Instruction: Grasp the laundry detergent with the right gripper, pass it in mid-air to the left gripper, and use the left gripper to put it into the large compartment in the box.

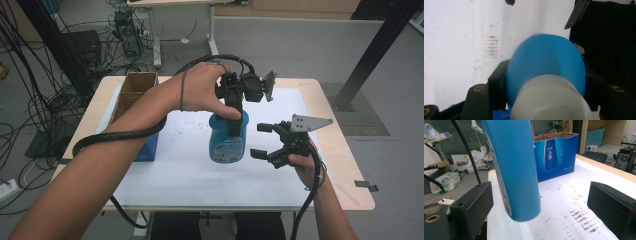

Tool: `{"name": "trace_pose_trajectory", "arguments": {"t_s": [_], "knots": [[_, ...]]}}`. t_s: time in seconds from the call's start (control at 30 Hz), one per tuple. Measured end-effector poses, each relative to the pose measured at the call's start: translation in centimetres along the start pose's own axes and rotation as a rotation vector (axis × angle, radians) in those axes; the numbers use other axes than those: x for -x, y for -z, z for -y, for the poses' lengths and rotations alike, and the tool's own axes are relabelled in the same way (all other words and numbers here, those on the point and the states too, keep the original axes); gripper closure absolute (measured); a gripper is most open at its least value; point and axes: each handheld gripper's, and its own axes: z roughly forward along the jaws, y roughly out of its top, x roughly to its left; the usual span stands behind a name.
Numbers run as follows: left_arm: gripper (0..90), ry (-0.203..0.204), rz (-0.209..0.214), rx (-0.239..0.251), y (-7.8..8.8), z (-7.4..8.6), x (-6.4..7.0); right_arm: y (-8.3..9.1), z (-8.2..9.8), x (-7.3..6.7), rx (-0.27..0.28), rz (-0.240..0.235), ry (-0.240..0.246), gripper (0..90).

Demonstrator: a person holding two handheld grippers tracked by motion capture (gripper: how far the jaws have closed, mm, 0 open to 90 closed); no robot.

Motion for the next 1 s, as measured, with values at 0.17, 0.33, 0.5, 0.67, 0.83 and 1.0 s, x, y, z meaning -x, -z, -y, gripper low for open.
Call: {"name": "trace_pose_trajectory", "arguments": {"t_s": [0.17, 0.33, 0.5, 0.67, 0.83, 1.0], "knots": [[37.9, 0.016, -0.003, -0.005, 0.2, 0.3, -0.3, 0.3, 0.1, -0.1, 0.002, 0.009, 0.0, 6.8], [37.9, 0.039, -0.004, -0.004, 0.4, 0.9, -0.7, 0.5, -0.1, -0.3, -0.003, 0.026, 0.003, 6.9], [37.9, 0.068, -0.008, -0.009, 0.5, 1.5, -1.2, 0.9, -0.2, -0.4, -0.01, 0.049, 0.004, 7.1], [37.9, 0.146, -0.028, 0.002, 1.2, 2.8, -2.0, 1.3, -0.3, -0.5, -0.026, 0.079, 0.004, 7.2], [37.9, 0.205, -0.054, 0.011, 1.7, 3.5, -2.3, 1.6, -0.1, -0.4, -0.026, 0.088, -0.006, 7.3], [37.9, 0.295, -0.061, 0.025, 2.1, 4.5, -3.5, 1.7, 0.0, -0.4, -0.024, 0.095, -0.011, 7.3]]}}
